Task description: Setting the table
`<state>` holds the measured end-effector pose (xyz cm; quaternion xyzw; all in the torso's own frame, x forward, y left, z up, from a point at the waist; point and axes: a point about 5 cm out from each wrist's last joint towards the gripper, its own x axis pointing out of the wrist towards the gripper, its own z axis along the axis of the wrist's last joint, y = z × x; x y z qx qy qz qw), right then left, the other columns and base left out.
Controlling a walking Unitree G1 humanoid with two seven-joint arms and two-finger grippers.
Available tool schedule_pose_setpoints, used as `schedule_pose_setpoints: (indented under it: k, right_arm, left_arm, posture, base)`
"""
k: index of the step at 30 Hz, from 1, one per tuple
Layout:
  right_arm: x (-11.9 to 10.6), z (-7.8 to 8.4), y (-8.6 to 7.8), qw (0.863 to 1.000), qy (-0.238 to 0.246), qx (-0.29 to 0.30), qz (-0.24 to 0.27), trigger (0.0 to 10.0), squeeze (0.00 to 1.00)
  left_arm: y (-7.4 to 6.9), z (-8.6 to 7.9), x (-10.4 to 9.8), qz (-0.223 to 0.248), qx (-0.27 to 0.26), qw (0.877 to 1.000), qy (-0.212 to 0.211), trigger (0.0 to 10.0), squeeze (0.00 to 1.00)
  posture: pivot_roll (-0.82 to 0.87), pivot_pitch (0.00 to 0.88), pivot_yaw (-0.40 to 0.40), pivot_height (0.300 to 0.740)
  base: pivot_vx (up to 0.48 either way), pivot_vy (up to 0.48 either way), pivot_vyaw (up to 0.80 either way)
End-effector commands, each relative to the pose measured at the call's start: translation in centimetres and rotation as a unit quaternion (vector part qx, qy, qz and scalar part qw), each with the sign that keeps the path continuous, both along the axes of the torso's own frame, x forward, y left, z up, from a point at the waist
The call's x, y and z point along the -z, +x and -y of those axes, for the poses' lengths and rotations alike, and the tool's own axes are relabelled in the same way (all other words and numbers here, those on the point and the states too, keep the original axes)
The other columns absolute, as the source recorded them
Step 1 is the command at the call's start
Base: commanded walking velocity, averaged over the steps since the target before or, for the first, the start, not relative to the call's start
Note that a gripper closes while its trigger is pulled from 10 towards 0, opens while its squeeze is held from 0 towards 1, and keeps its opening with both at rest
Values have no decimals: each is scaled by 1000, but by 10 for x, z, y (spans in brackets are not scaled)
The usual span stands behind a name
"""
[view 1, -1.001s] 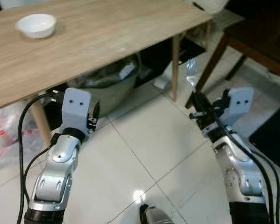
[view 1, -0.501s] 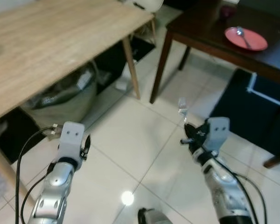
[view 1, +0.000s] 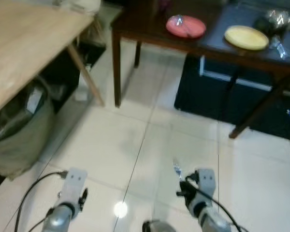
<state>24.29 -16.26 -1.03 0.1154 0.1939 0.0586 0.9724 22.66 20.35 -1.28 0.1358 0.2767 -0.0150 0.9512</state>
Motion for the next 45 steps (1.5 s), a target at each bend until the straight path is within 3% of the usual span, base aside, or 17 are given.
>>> schedule_pose_setpoints:
  k: [1,7,15,22,34,45]
  right_arm:
    - [-3,-1,2,1000,11,-2,14,10000,0]
    - [-5,-9,10,999,16,-32,31,10000,0]
    - [-1,-16,7,998,15,-59,26,10000,0]
    - [0,-15,8,997,-5,-73,31,10000,0]
    - [-2,-16,9,996,1,-77,41,10000,0]
    - [-3,-11,9,997,1,-67,43,10000,0]
  left_arm:
    - [-5,-1,4,-3,-2,1000,2,10000,0]
    - [-6,-2,10,-3,-1,1000,2,10000,0]
    - [-6,-2,12,2,-6,1000,3,10000,0]
    - [-2,0,12,19,2,1000,9,10000,0]
    - [3,1,8,41,1,999,23,10000,0]
    - [8,8,4,59,34,997,38,10000,0]
  posture:
    - [-107,38,18,740]
    - [-104,33,13,740]
    - [-99,28,6,740]
    - [-105,23,7,740]
    - [-118,26,5,740]
    - [-126,28,9,740]
  base:
    - [0,0,-800]
    - [0,0,-800]
    - [0,0,-800]
    - [0,0,0]
    - [456,0,0]
    - [480,0,0]
